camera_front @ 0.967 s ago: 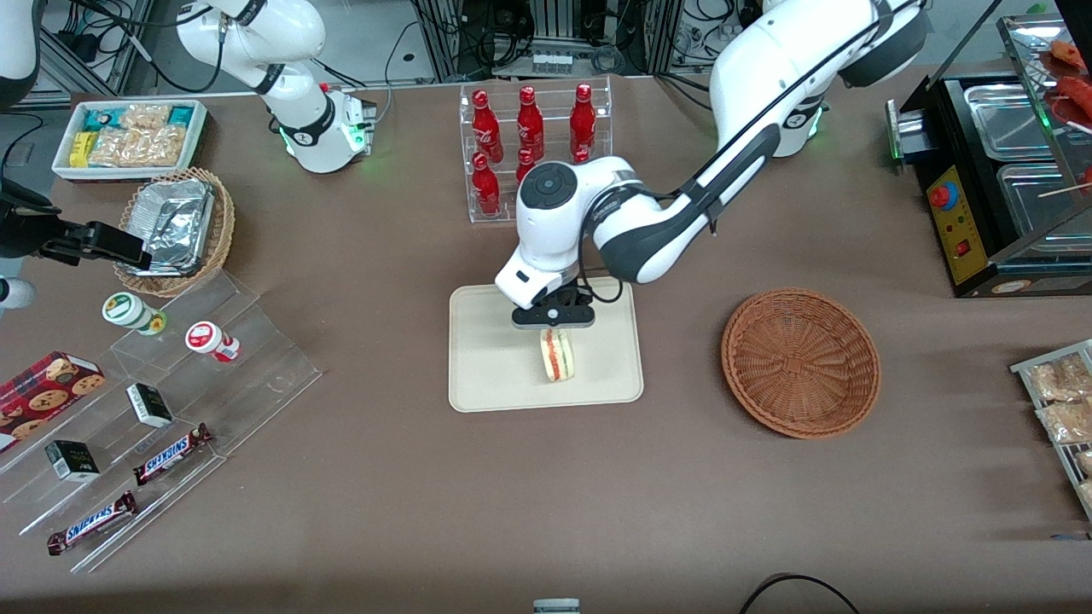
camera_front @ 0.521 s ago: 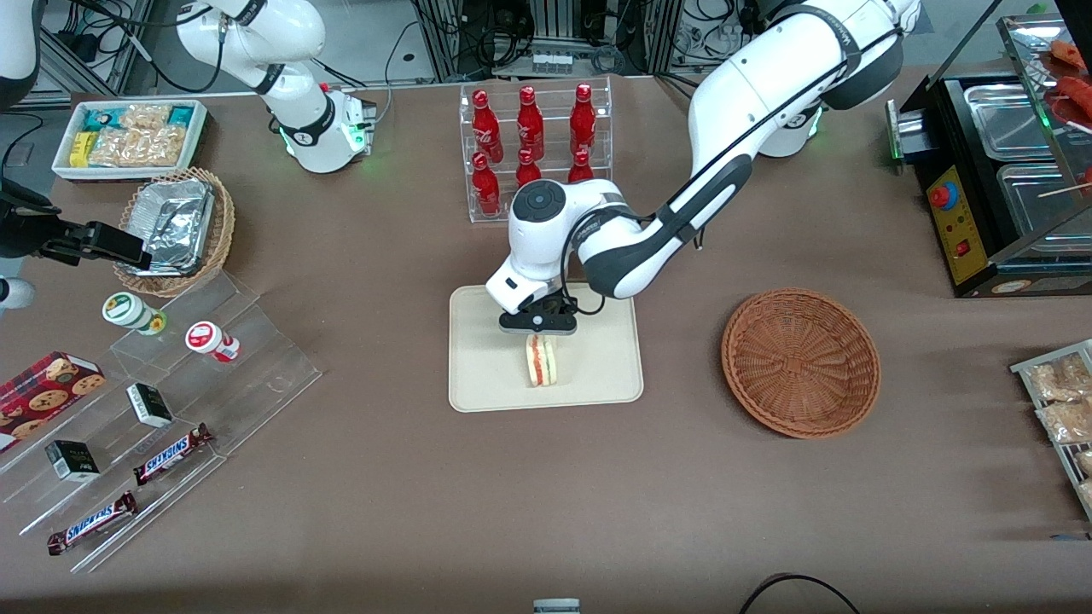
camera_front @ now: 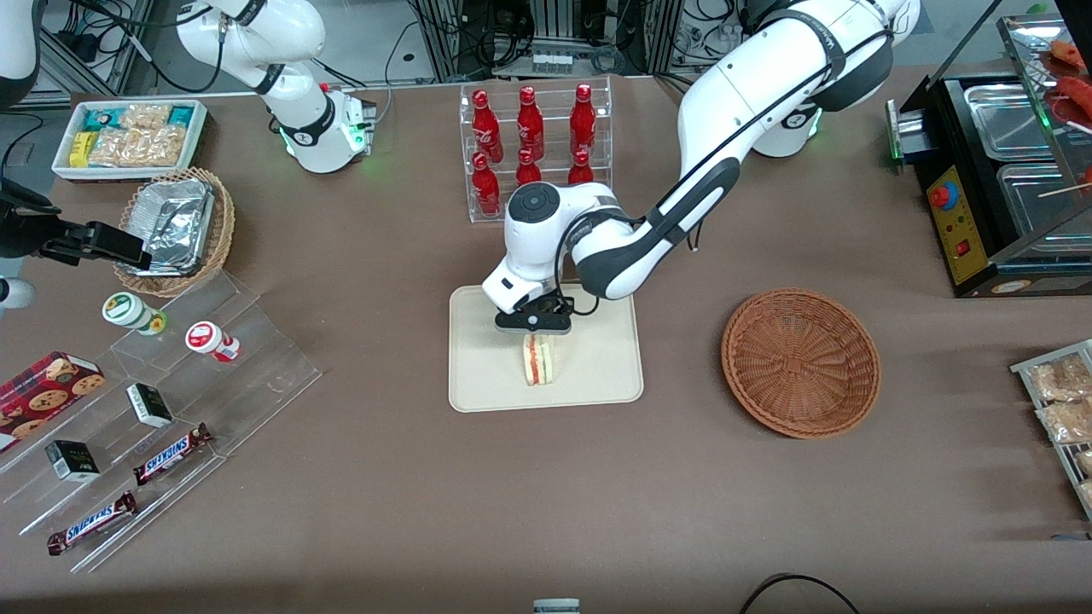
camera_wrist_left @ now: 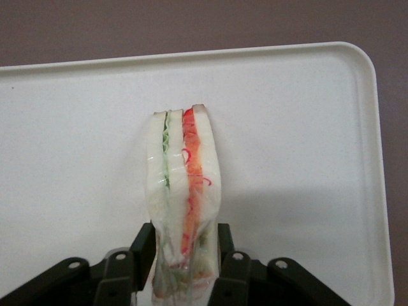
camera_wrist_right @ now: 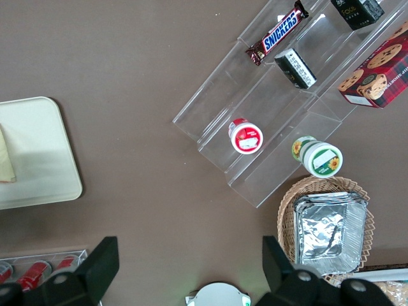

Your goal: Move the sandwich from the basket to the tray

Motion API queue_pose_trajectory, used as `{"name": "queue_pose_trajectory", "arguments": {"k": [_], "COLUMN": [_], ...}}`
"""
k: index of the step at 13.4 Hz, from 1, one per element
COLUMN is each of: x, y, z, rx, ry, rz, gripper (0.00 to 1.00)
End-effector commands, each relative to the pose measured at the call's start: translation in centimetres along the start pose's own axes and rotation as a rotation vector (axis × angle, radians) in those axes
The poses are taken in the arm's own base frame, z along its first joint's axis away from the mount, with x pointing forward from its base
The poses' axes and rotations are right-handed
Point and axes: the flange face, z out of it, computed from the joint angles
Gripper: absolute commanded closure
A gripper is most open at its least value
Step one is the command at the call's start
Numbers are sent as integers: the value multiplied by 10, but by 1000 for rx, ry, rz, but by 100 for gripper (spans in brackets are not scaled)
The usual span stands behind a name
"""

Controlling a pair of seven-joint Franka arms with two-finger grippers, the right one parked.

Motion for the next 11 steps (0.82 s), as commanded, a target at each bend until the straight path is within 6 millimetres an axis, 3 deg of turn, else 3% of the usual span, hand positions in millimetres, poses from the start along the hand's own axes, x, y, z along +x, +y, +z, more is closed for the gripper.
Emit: {"name": "queue_pose_trajectory", "arguments": {"k": [1,3,7,11], "x": [8,19,42,76], "y": [3,-6,-20,-73], "z": [-8,-24,-99,-178], "rx": [0,29,17,65], "ry": [25,33,45,50], "rz": [-28,-51,-203,-330], "gripper": [1,1,1,1]}}
